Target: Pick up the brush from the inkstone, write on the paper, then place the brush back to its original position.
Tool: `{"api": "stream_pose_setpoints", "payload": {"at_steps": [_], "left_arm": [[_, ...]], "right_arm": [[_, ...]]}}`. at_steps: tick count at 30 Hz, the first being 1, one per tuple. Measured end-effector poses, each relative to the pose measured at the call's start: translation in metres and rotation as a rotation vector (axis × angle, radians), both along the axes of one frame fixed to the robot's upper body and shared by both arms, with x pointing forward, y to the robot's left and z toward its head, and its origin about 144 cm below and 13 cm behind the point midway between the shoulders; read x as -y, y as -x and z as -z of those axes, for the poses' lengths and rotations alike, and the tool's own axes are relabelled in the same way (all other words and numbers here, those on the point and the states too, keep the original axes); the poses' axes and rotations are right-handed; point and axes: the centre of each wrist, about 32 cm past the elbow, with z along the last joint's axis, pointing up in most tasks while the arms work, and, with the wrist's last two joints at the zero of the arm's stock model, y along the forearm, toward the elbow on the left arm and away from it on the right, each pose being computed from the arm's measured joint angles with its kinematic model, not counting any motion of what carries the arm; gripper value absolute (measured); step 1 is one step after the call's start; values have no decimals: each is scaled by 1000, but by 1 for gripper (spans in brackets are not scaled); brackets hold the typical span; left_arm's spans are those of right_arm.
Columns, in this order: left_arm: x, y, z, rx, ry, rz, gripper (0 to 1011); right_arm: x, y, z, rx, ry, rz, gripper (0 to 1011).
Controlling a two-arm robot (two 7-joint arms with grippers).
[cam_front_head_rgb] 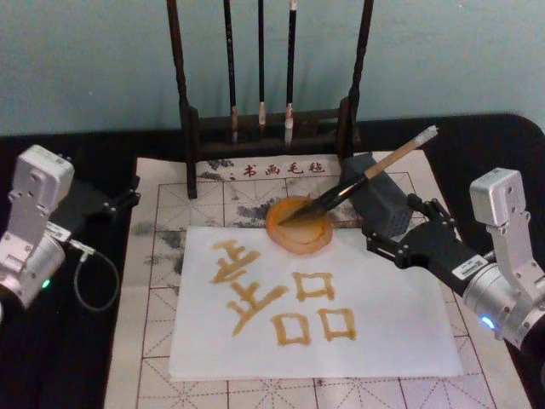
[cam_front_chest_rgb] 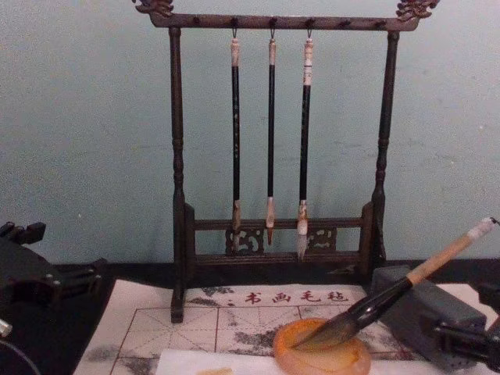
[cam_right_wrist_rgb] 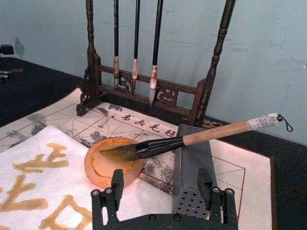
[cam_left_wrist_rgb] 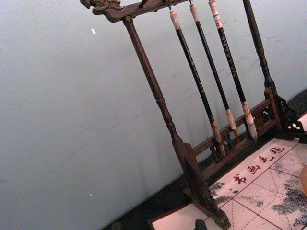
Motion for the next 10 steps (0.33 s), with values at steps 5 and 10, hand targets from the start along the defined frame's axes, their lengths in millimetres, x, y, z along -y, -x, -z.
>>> {"api": "stream_pose_setpoints", "payload": {"at_steps": [5, 10], "left_arm": [[0, 0, 0, 0, 0, 0, 1001], [0, 0, 0, 0, 0, 0, 1001]], "right_arm": [[0, 0, 0, 0, 0, 0, 1002], [0, 0, 0, 0, 0, 0, 1000]]}}
